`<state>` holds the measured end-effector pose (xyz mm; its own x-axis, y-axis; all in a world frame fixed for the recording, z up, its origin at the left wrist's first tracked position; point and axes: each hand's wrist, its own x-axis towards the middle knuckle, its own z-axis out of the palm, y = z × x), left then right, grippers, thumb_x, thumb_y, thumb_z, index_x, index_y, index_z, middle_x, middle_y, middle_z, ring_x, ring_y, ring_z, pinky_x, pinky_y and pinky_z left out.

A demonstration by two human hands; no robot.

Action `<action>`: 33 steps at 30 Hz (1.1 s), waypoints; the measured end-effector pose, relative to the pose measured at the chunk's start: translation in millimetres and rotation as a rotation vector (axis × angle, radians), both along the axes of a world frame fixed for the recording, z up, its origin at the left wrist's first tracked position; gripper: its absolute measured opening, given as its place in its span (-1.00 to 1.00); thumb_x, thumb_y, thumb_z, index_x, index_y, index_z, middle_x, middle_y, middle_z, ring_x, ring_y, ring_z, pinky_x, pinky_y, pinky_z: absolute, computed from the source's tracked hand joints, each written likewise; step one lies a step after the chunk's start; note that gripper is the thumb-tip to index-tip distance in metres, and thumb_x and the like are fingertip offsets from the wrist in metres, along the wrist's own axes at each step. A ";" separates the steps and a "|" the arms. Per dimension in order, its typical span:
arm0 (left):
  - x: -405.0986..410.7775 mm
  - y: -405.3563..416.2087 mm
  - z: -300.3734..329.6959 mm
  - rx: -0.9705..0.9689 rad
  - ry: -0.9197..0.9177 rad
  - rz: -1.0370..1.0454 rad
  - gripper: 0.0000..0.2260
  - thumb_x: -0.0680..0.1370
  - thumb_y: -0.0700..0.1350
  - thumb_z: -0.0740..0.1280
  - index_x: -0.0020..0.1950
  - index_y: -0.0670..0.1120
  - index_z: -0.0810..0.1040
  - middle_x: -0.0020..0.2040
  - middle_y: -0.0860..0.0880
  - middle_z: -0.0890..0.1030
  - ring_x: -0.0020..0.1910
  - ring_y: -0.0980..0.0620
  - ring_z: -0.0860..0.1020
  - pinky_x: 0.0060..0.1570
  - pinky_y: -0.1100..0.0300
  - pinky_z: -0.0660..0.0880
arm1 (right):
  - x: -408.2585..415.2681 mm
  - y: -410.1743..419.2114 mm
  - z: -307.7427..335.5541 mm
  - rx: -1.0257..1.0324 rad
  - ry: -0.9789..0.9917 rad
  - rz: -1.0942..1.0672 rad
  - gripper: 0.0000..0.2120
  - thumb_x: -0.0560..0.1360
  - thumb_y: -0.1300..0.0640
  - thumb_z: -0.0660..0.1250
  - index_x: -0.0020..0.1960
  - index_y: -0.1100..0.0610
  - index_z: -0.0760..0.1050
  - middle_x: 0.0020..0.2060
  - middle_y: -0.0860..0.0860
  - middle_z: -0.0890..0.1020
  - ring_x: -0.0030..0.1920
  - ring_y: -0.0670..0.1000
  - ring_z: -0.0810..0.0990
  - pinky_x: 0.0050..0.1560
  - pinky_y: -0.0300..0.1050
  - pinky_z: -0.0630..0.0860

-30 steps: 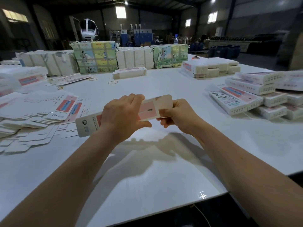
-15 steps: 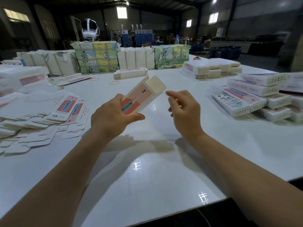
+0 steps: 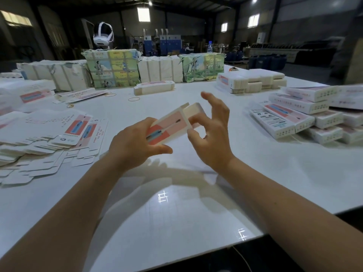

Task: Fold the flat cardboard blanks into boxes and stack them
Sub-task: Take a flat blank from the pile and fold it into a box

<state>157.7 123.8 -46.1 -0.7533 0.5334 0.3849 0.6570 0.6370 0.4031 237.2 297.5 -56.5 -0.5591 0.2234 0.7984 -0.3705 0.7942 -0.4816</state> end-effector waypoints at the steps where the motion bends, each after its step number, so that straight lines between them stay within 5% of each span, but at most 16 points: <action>1: 0.7 -1.1 -0.4 -0.021 0.001 -0.024 -0.34 0.26 0.28 0.41 0.28 0.08 0.37 0.05 0.09 0.49 -0.11 0.03 0.51 -0.12 0.14 0.55 | 1.0 0.4 1.0 0.044 -0.023 0.038 -0.88 0.34 0.22 0.30 -0.20 0.26 0.56 0.31 0.14 0.43 0.38 0.14 0.25 0.42 0.10 0.17; 4: 1.9 -2.4 -0.9 -0.052 0.007 -0.033 -0.36 0.29 0.23 0.45 0.30 0.07 0.38 -0.02 0.13 0.44 -0.13 0.04 0.51 -0.09 0.10 0.56 | 2.3 1.7 1.8 0.065 -0.045 0.098 -0.85 0.32 0.24 0.30 -0.16 0.29 0.55 0.14 0.12 0.59 0.31 0.16 0.41 0.32 0.37 0.19; 8: 1.9 1.1 -0.9 -0.029 -0.005 0.005 -0.30 0.22 0.34 0.34 0.28 0.07 0.37 0.01 0.10 0.48 -0.13 0.04 0.51 -0.12 0.14 0.55 | 3.0 -9.1 -3.3 -0.101 0.004 0.141 -0.58 0.37 0.27 0.26 0.23 0.26 0.42 0.03 -0.13 0.50 0.15 0.01 0.52 0.31 0.35 0.28; 12: 5.7 11.2 -7.2 -0.020 0.036 0.066 -0.26 0.19 0.40 0.24 0.26 0.03 0.39 0.06 0.04 0.54 -0.19 0.05 0.51 -0.25 0.26 0.46 | 0.5 -20.3 -8.5 -0.230 -0.086 0.159 -0.48 0.49 0.30 0.11 0.45 0.14 0.21 0.10 -0.23 0.37 0.20 -0.21 0.36 0.37 0.23 0.28; 16: 5.4 16.1 -11.2 -0.016 0.101 0.107 -0.39 0.30 0.37 0.29 0.23 0.05 0.39 0.03 0.07 0.53 -0.21 0.07 0.49 -0.28 0.26 0.42 | -1.4 -16.1 -6.1 -0.260 -0.131 0.131 -0.49 0.52 0.36 0.15 0.45 0.12 0.24 0.14 -0.19 0.34 0.31 -0.06 0.36 0.40 0.16 0.27; 19: 2.9 13.1 -11.1 -0.017 0.152 0.103 -0.48 0.39 0.25 0.39 0.25 0.06 0.38 0.09 0.03 0.54 -0.17 0.06 0.49 -0.24 0.19 0.48 | -4.1 -5.7 0.1 -0.328 -0.099 0.084 -0.37 0.43 0.17 0.29 0.46 0.09 0.20 0.36 0.00 0.31 0.39 -0.04 0.23 0.43 -0.18 0.19; 20: 2.1 11.2 -10.3 -0.016 0.161 0.099 -0.49 0.40 0.24 0.39 0.25 0.06 0.38 0.08 0.03 0.54 -0.16 0.06 0.49 -0.23 0.17 0.49 | -5.3 -2.0 2.2 -0.394 -0.122 0.092 -0.28 0.39 0.11 0.34 0.49 0.06 0.13 0.41 0.01 0.26 0.40 -0.06 0.18 0.41 -0.26 0.17; 22: 2.3 8.2 -10.0 -0.026 0.177 0.084 -0.48 0.40 0.25 0.39 0.25 0.06 0.38 0.05 0.04 0.52 -0.16 0.05 0.49 -0.23 0.16 0.50 | -7.1 4.9 5.4 -0.692 -0.249 0.272 -0.13 0.38 0.17 0.45 0.52 0.01 0.00 0.43 0.02 0.25 0.40 0.01 0.26 0.36 -0.10 0.26; 25: 5.2 8.6 -13.2 -0.068 0.178 0.073 -0.45 0.40 0.26 0.38 0.28 0.06 0.36 0.06 0.06 0.51 -0.13 0.06 0.50 -0.24 0.18 0.50 | -11.3 10.1 4.9 -1.045 -0.380 0.589 -0.40 0.40 0.37 0.40 0.36 0.13 0.26 0.14 0.14 0.51 0.12 0.14 0.57 0.12 0.07 0.56; 28: 7.2 12.1 -15.0 -0.095 0.168 0.088 -0.46 0.40 0.26 0.37 0.27 0.04 0.36 0.05 0.06 0.50 -0.16 0.07 0.49 -0.28 0.25 0.45 | -12.4 5.8 -1.3 -0.721 -0.305 0.363 -0.72 0.45 0.30 0.40 0.11 0.15 0.42 -0.05 0.07 0.57 0.00 0.06 0.62 -0.01 -0.09 0.61; 30: 8.4 15.3 -14.0 -0.095 0.173 0.109 -0.48 0.41 0.27 0.36 0.23 0.02 0.36 0.01 0.08 0.48 -0.18 0.07 0.49 -0.29 0.23 0.45 | -10.2 -1.3 -6.6 -0.397 -0.229 0.147 -0.76 0.51 0.19 0.36 0.15 0.16 0.43 -0.15 -0.05 0.56 -0.16 -0.10 0.58 -0.15 -0.38 0.51; 33: 13.0 21.3 -12.0 -0.118 0.217 0.170 -0.51 0.43 0.26 0.34 0.19 -0.01 0.37 -0.01 0.05 0.48 -0.19 0.01 0.46 -0.24 0.13 0.49 | -6.6 -11.7 -12.2 -0.074 -0.175 0.018 -0.70 0.59 0.21 0.20 0.31 0.20 0.38 -0.07 0.00 0.56 -0.14 -0.01 0.52 -0.18 -0.38 0.33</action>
<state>170.7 145.1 -58.2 -0.7426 0.4571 0.4895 0.5996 0.7793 0.1819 230.6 285.8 -68.7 -0.6925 0.2667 0.6703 -0.2900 0.7479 -0.5971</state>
